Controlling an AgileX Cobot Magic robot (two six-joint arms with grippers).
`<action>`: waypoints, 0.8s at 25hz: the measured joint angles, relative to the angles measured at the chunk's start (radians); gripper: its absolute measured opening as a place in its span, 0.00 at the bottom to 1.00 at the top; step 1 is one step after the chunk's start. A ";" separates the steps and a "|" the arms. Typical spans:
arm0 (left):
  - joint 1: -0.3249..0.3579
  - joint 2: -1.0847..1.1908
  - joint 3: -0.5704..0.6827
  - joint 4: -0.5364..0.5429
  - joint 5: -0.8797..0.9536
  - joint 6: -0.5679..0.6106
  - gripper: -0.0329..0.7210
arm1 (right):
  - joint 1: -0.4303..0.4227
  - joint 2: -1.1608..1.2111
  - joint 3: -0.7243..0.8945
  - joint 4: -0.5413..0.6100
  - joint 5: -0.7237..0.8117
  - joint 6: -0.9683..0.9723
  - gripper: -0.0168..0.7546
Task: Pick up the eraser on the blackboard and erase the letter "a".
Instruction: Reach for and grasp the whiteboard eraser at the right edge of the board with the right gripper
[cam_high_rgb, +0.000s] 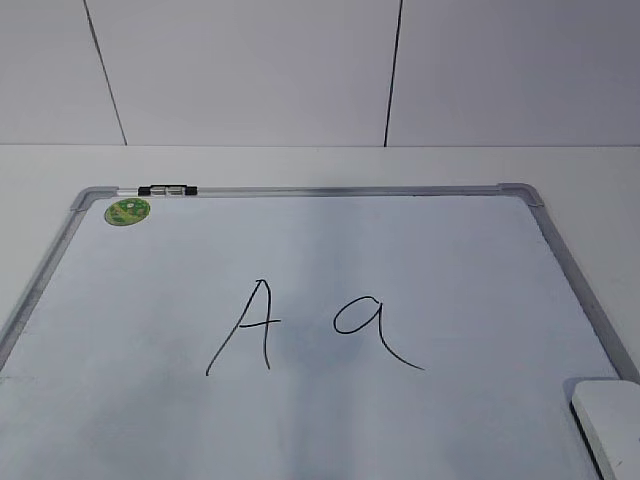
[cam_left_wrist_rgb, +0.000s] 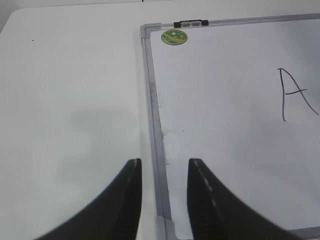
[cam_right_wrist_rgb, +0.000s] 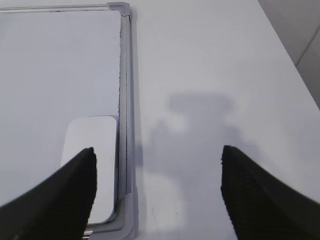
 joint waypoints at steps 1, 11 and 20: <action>0.000 0.000 0.000 0.000 0.000 0.000 0.35 | 0.000 0.000 0.000 0.000 0.000 0.000 0.79; 0.000 0.000 0.000 0.000 0.000 0.000 0.35 | 0.000 0.000 0.000 0.000 0.000 0.000 0.79; 0.000 0.000 0.000 0.000 0.000 0.000 0.35 | 0.000 0.000 0.000 0.000 0.000 0.000 0.79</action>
